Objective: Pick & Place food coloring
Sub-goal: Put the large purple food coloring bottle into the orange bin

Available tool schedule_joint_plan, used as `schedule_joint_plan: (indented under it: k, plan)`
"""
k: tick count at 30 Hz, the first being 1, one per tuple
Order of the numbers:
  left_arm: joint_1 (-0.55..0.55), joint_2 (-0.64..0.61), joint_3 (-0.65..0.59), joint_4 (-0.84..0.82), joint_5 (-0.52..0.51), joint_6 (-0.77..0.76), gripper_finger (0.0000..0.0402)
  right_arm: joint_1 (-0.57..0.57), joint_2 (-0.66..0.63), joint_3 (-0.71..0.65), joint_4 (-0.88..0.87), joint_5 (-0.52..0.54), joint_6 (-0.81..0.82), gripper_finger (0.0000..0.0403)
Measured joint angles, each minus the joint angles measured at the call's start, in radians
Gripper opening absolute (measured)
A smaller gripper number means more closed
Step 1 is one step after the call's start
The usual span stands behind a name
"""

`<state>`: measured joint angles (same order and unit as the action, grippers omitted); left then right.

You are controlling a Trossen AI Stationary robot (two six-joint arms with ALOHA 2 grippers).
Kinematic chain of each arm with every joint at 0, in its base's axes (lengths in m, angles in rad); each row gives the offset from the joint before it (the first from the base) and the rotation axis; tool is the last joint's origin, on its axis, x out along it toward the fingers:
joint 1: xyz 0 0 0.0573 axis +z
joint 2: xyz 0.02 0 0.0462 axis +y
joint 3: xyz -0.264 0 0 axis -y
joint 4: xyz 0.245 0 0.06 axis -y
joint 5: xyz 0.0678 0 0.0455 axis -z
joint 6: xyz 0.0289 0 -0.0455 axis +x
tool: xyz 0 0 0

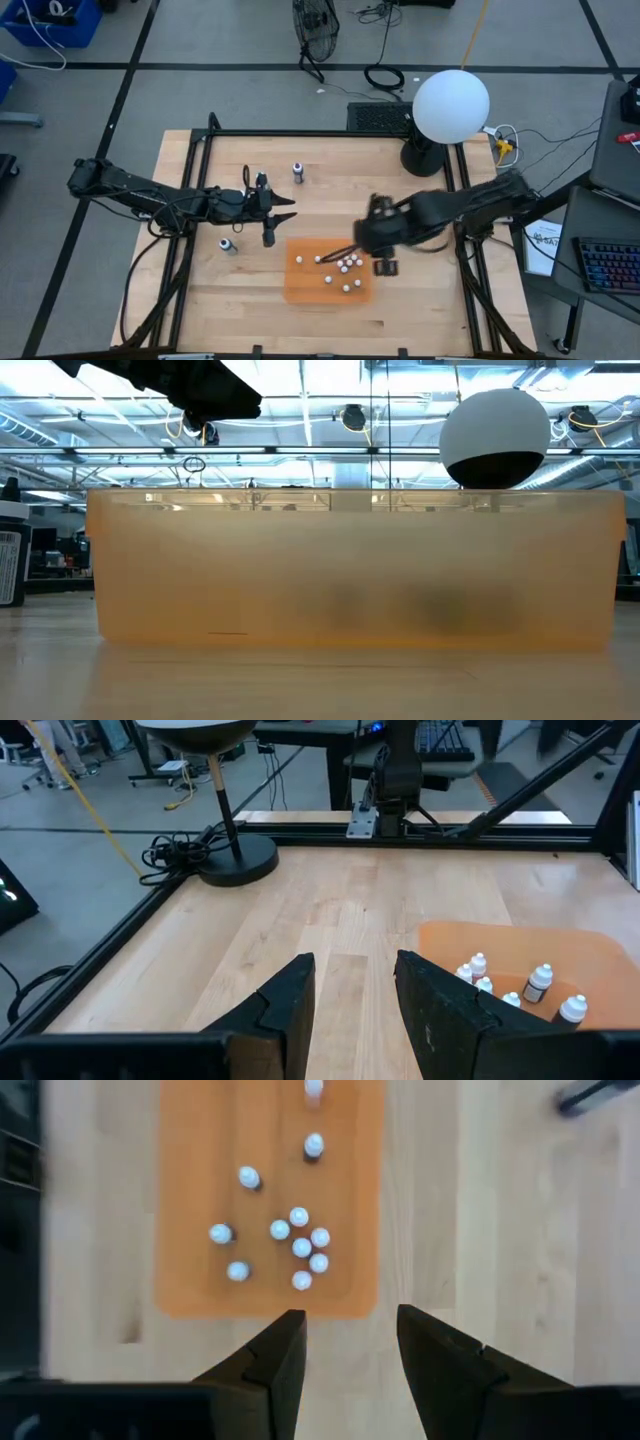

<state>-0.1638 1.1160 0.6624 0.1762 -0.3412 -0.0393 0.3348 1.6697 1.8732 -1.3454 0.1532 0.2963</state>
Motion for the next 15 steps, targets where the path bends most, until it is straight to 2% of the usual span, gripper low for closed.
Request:
schedule_joint_plan:
  k: [9, 12, 15]
  plan:
    - [0.000, 0.000, 0.000, 0.000, 0.000, -0.002, 0.0145, 0.029, -0.285, -0.015, -0.014, 0.008, 0.108, 0.0147]
    - [0.000, 0.000, 0.000, -0.001, 0.000, -0.004, 0.0145, 0.057, -0.396, -0.091, -0.012, 0.040, 0.103, 0.0148]
    - [0.000, 0.000, 0.000, -0.002, 0.000, -0.004, 0.0145, 0.077, -0.521, -0.209, -0.010, 0.131, 0.107, 0.0147]
